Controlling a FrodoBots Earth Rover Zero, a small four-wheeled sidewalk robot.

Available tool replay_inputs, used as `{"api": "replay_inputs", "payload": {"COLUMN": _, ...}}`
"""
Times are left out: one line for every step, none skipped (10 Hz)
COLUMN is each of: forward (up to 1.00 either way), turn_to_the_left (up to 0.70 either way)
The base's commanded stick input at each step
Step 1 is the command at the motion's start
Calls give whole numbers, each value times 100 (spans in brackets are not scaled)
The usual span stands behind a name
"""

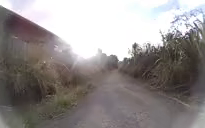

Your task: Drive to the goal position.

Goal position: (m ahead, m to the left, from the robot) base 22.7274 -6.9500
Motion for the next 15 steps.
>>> {"api": "replay_inputs", "payload": {"forward": 0, "turn_to_the_left": 0}}
{"api": "replay_inputs", "payload": {"forward": 0, "turn_to_the_left": 0}}
{"api": "replay_inputs", "payload": {"forward": 0, "turn_to_the_left": 0}}
{"api": "replay_inputs", "payload": {"forward": 0, "turn_to_the_left": 0}}
{"api": "replay_inputs", "payload": {"forward": 32, "turn_to_the_left": 0}}
{"api": "replay_inputs", "payload": {"forward": 70, "turn_to_the_left": 0}}
{"api": "replay_inputs", "payload": {"forward": 70, "turn_to_the_left": 0}}
{"api": "replay_inputs", "payload": {"forward": 70, "turn_to_the_left": 0}}
{"api": "replay_inputs", "payload": {"forward": 70, "turn_to_the_left": 0}}
{"api": "replay_inputs", "payload": {"forward": 70, "turn_to_the_left": 0}}
{"api": "replay_inputs", "payload": {"forward": 70, "turn_to_the_left": 0}}
{"api": "replay_inputs", "payload": {"forward": 70, "turn_to_the_left": 0}}
{"api": "replay_inputs", "payload": {"forward": 70, "turn_to_the_left": 0}}
{"api": "replay_inputs", "payload": {"forward": 70, "turn_to_the_left": 0}}
{"api": "replay_inputs", "payload": {"forward": 70, "turn_to_the_left": 0}}
